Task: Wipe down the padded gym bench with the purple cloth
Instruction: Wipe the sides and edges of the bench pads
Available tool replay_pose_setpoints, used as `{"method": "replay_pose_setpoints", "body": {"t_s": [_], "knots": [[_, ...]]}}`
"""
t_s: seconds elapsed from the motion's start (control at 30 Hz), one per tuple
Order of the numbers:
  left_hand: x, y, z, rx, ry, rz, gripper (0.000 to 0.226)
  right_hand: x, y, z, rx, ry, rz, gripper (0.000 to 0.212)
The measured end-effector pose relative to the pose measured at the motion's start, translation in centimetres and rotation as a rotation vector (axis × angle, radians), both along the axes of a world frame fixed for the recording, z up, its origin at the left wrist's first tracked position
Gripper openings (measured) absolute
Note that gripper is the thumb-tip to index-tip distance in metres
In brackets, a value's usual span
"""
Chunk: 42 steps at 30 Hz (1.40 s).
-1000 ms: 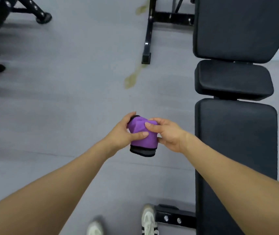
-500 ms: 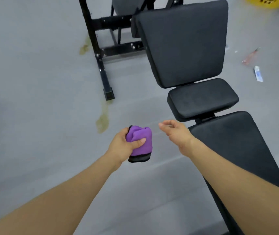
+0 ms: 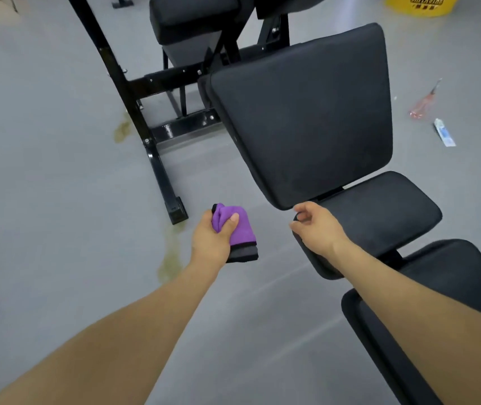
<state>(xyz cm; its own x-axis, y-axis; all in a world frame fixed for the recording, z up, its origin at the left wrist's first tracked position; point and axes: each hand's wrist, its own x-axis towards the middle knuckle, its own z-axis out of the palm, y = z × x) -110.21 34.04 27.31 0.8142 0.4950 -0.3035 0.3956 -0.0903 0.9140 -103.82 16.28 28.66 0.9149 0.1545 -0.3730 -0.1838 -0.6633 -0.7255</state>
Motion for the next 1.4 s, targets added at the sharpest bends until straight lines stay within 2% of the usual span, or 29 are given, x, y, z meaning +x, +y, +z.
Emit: {"method": "replay_pose_setpoints", "body": {"t_s": [0.23,0.43,0.63,0.8,1.0,1.1,1.23,1.4], "knots": [[7.7,3.4,-0.6,0.142,-0.076,-0.013,0.021,5.6,4.5,-0.7,-0.121,-0.163,0.071,0.044],[13.5,6.3,-0.7,0.22,-0.196,-0.104,0.023,8.3,7.5,-0.8,-0.205,-0.356,0.016,0.045],[15.9,7.3,-0.4,0.238,-0.251,-0.062,0.029,8.2,7.9,-2.1,-0.309,-0.502,0.035,0.043],[17.2,5.9,0.1,0.277,-0.346,0.071,0.033,8.8,7.8,-2.8,-0.4,-0.681,0.072,0.036],[16.3,3.0,-3.8,0.453,-0.506,0.055,0.034,9.5,7.8,-4.2,-0.443,-0.874,0.079,0.041],[15.2,2.5,-5.8,0.49,-0.599,0.061,0.046,9.6,7.4,-5.0,-0.429,-0.909,0.08,0.042],[16.9,3.6,-5.8,0.4,-0.761,0.166,0.038,10.0,7.3,-5.3,-0.426,-0.93,0.099,0.042],[19.6,5.2,-4.1,0.365,-0.761,0.297,0.032,10.5,7.0,-4.8,-0.42,-0.899,0.156,0.042]]}}
